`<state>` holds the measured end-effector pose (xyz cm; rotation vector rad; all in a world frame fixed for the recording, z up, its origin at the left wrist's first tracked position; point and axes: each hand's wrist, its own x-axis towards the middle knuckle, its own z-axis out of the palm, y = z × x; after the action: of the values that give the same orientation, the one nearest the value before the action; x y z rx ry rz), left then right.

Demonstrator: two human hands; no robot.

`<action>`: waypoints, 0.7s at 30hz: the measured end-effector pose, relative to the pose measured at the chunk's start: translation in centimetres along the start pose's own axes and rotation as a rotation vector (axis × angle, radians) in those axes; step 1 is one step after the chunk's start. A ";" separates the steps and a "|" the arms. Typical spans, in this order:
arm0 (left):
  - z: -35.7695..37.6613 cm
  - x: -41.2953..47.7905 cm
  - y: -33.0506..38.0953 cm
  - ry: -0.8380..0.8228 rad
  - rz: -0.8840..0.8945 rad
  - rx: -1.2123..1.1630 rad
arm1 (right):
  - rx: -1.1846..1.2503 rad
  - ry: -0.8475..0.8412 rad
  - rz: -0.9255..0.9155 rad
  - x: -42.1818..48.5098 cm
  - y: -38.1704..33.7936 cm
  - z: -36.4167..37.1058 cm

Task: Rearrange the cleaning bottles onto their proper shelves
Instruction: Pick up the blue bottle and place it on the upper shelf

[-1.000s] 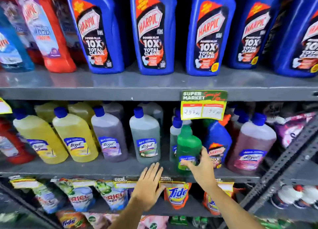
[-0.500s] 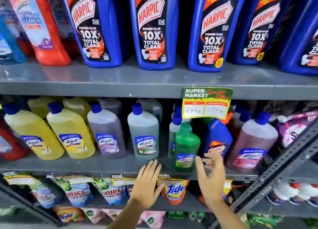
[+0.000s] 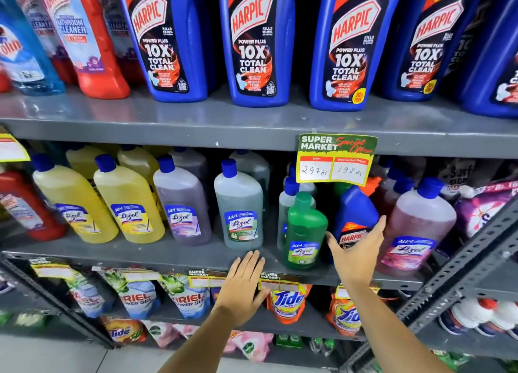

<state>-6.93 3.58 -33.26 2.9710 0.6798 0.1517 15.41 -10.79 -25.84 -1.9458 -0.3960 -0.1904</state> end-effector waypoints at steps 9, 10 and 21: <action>-2.9 -1.7 -0.3 0.163 0.072 0.166 | 0.106 0.071 0.064 -2.4 -1.4 -3.4; -4.1 -1.5 -0.1 0.218 0.130 0.100 | 0.136 0.088 0.073 -3.1 -2.0 -4.4; -26.0 4.9 8.9 0.917 0.621 -0.082 | 0.367 0.297 -0.257 -1.3 -14.4 -18.2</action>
<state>-1.81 -0.55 -6.19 2.7925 -0.2568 1.5666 9.92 -22.60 -6.51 -1.4755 -0.4478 -0.5286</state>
